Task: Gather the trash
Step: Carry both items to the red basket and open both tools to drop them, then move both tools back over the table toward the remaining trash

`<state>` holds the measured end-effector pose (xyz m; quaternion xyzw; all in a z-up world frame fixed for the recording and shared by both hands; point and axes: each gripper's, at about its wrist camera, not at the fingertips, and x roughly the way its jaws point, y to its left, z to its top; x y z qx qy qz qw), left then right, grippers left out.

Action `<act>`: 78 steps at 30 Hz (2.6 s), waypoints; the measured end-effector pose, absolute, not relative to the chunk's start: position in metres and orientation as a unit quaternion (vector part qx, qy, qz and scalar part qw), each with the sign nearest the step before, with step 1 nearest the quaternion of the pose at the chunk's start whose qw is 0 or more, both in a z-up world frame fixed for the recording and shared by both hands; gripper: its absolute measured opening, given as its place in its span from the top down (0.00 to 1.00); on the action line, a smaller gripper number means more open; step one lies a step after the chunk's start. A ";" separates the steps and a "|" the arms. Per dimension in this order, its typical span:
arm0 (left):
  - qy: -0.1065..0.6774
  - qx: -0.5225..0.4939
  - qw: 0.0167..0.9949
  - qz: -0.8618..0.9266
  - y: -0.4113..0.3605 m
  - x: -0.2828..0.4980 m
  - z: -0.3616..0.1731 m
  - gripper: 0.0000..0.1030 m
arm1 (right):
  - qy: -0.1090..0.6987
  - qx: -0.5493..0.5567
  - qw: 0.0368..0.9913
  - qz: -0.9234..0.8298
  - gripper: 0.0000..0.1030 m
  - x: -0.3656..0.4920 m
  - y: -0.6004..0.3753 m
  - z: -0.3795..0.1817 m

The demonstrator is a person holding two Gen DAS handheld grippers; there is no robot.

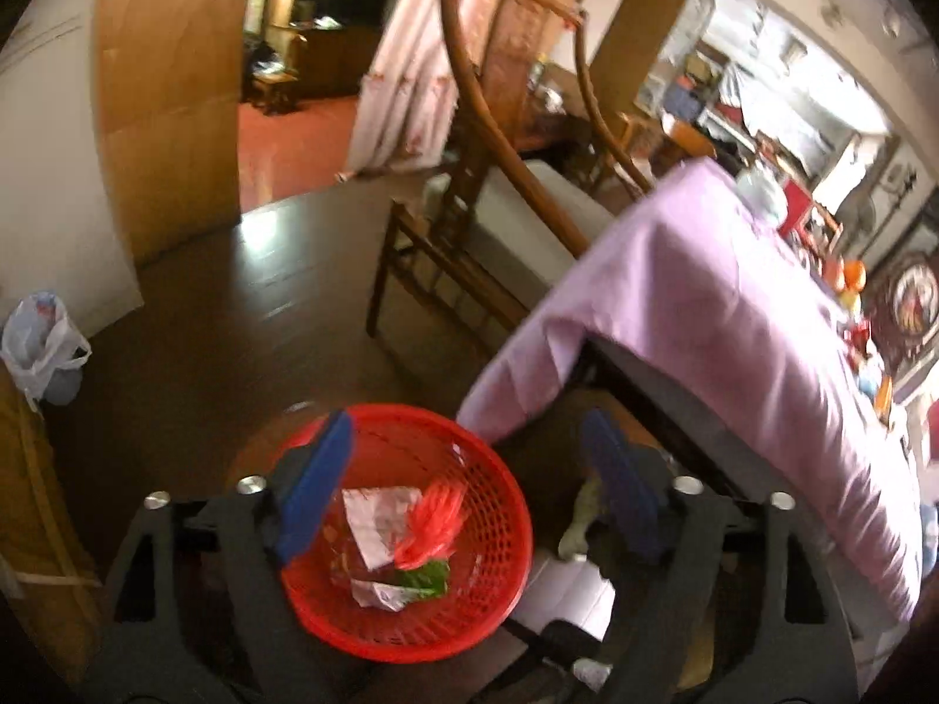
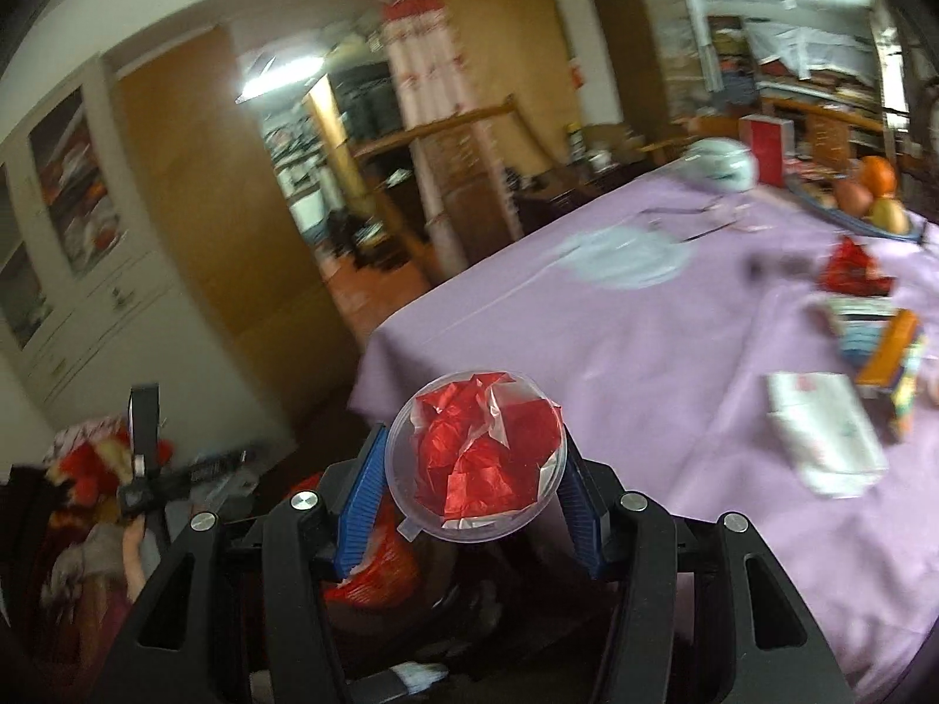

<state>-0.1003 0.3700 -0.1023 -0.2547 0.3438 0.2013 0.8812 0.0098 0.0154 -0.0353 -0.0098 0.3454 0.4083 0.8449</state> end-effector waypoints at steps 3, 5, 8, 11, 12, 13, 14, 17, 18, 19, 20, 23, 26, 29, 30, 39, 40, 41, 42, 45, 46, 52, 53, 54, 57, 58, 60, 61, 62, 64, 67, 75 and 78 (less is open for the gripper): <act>0.329 -0.245 0.882 0.231 0.380 -0.112 -0.095 0.17 | 0.366 -0.025 0.821 0.437 0.47 0.001 0.044 -0.046; 0.320 -0.238 0.880 0.257 0.387 -0.119 -0.092 0.13 | 0.384 -0.040 0.803 0.454 0.47 -0.008 0.070 -0.056; 0.303 -0.245 0.877 0.281 0.399 -0.130 -0.090 0.10 | 0.406 -0.063 0.777 0.477 0.47 -0.021 0.106 -0.071; 0.282 -0.267 0.873 0.295 0.414 -0.142 -0.089 0.10 | 0.423 -0.084 0.750 0.501 0.47 -0.032 0.142 -0.081; 0.276 -0.274 0.873 0.295 0.418 -0.146 -0.089 0.10 | 0.426 -0.091 0.743 0.508 0.47 -0.037 0.154 -0.082; 0.270 -0.282 0.873 0.293 0.422 -0.151 -0.088 0.10 | 0.427 -0.096 0.738 0.514 0.47 -0.038 0.163 -0.083; 0.265 -0.287 0.873 0.293 0.426 -0.153 -0.088 0.10 | 0.427 -0.103 0.730 0.523 0.47 -0.043 0.176 -0.082; 0.255 -0.283 0.873 0.303 0.432 -0.161 -0.083 0.10 | 0.421 -0.112 0.710 0.553 0.46 -0.052 0.209 -0.078; 0.254 -0.276 0.873 0.313 0.433 -0.163 -0.081 0.10 | 0.416 -0.113 0.708 0.559 0.43 -0.055 0.218 -0.077; 0.255 -0.268 0.872 0.321 0.435 -0.165 -0.080 0.10 | 0.413 -0.113 0.710 0.559 0.35 -0.056 0.224 -0.076; 0.255 -0.261 0.871 0.329 0.434 -0.166 -0.079 0.10 | 0.411 -0.112 0.712 0.558 0.33 -0.057 0.228 -0.075; 0.250 -0.250 0.870 0.343 0.435 -0.170 -0.075 0.10 | 0.411 -0.109 0.712 0.558 0.33 -0.058 0.226 -0.073; 0.247 -0.261 0.872 0.332 0.435 -0.170 -0.076 0.10 | 0.402 -0.109 0.726 0.547 0.33 -0.054 0.215 -0.069; 0.250 -0.268 0.874 0.320 0.434 -0.168 -0.077 0.10 | 0.392 -0.098 0.746 0.530 0.32 -0.047 0.189 -0.063; 0.252 -0.267 0.874 0.317 0.432 -0.165 -0.076 0.10 | 0.390 -0.093 0.750 0.526 0.31 -0.042 0.181 -0.063; 0.246 -0.241 0.892 0.293 0.404 -0.153 -0.058 0.09 | 0.353 -0.016 0.817 0.456 0.25 -0.003 0.090 -0.034; 0.245 -0.239 0.894 0.289 0.400 -0.151 -0.056 0.09 | 0.349 -0.011 0.822 0.450 0.23 0.000 0.081 -0.031; 0.245 -0.238 0.897 0.281 0.395 -0.149 -0.054 0.08 | 0.340 -0.004 0.832 0.439 0.22 0.002 0.067 -0.027; 0.245 -0.237 0.899 0.274 0.392 -0.147 -0.052 0.08 | 0.334 -0.001 0.838 0.432 0.21 0.001 0.059 -0.025; 0.248 -0.235 0.905 0.253 0.379 -0.138 -0.049 0.08 | 0.313 0.015 0.860 0.402 0.19 0.006 0.023 -0.017; 0.250 -0.233 0.907 0.246 0.374 -0.134 -0.048 0.08 | 0.308 0.022 0.866 0.392 0.19 0.008 0.009 -0.015; 0.276 -0.208 0.919 0.192 0.325 -0.103 -0.046 0.08 | 0.282 0.068 0.900 0.325 0.17 0.018 -0.079 -0.011; 0.283 -0.204 0.920 0.180 0.316 -0.097 -0.048 0.08 | 0.279 0.074 0.904 0.316 0.17 0.020 -0.090 -0.012; 0.293 -0.199 0.921 0.163 0.304 -0.088 -0.049 0.08 | 0.276 0.084 0.908 0.304 0.17 0.023 -0.106 -0.013; 0.319 -0.183 0.921 0.126 0.271 -0.066 -0.054 0.08 | 0.270 0.110 0.917 0.272 0.16 0.030 -0.146 -0.019; 0.327 -0.175 0.921 0.116 0.261 -0.060 -0.054 0.08 | 0.268 0.117 0.921 0.259 0.16 0.034 -0.160 -0.021; 0.341 -0.156 0.922 0.095 0.237 -0.043 -0.056 0.08 | 0.262 0.125 0.928 0.235 0.16 0.040 -0.183 -0.024; 0.347 -0.146 0.923 0.085 0.224 -0.035 -0.055 0.08 | 0.258 0.129 0.932 0.221 0.16 0.043 -0.196 -0.026; 0.351 -0.139 0.923 0.075 0.213 -0.027 -0.054 0.08 | 0.254 0.132 0.935 0.210 0.16 0.046 -0.207 -0.027; 0.359 -0.128 0.923 0.055 0.193 -0.011 -0.052 0.08 | 0.249 0.140 0.939 0.191 0.15 0.053 -0.227 -0.030; 0.372 -0.114 0.921 0.023 0.163 0.016 -0.048 0.08 | 0.247 0.146 0.944 0.165 0.14 0.063 -0.251 -0.038; 0.403 -0.070 0.912 -0.038 0.085 0.098 -0.041 0.08 | 0.254 0.121 0.955 0.098 0.13 0.096 -0.290 -0.051; 0.413 -0.056 0.908 -0.054 0.058 0.130 -0.041 0.08 | 0.254 0.116 0.956 0.086 0.12 0.110 -0.299 -0.051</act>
